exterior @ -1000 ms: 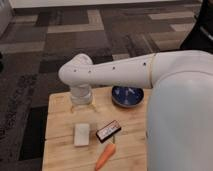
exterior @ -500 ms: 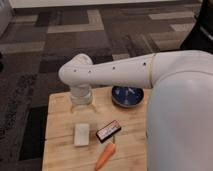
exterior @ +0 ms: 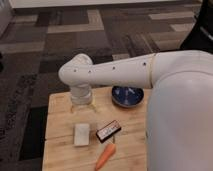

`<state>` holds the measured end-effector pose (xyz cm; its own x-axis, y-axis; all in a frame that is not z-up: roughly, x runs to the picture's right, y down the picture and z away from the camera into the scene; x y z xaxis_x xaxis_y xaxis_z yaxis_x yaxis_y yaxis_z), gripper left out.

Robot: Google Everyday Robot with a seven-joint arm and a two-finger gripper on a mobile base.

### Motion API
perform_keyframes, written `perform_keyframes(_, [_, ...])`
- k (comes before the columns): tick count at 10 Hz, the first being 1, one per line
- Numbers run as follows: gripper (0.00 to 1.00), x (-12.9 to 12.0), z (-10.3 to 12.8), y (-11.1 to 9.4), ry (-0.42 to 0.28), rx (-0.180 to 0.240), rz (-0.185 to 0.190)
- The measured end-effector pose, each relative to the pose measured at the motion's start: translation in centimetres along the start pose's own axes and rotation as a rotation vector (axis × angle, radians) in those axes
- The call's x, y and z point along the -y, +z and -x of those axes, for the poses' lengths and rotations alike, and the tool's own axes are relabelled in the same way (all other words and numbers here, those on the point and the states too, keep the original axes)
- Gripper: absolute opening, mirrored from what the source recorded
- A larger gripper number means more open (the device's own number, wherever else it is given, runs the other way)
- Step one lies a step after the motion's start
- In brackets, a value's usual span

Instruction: Wipe the white sponge on the table

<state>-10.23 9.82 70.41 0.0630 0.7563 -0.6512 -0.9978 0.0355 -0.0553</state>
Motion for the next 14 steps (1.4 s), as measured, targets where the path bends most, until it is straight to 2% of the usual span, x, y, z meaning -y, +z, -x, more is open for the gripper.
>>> perform_keyframes(6, [0.65, 0.0, 0.0, 0.0, 0.0, 0.0, 0.0])
perform_keyframes(9, [0.65, -1.9, -0.4, 0.4, -0.063, 0.031, -0.008])
perform_keyframes(11, [0.65, -4.3, -2.0, 0.4, -0.125, 0.057, -0.011])
perform_keyframes(14, [0.65, -5.1, -4.4, 1.4, -0.124, 0.069, -0.006])
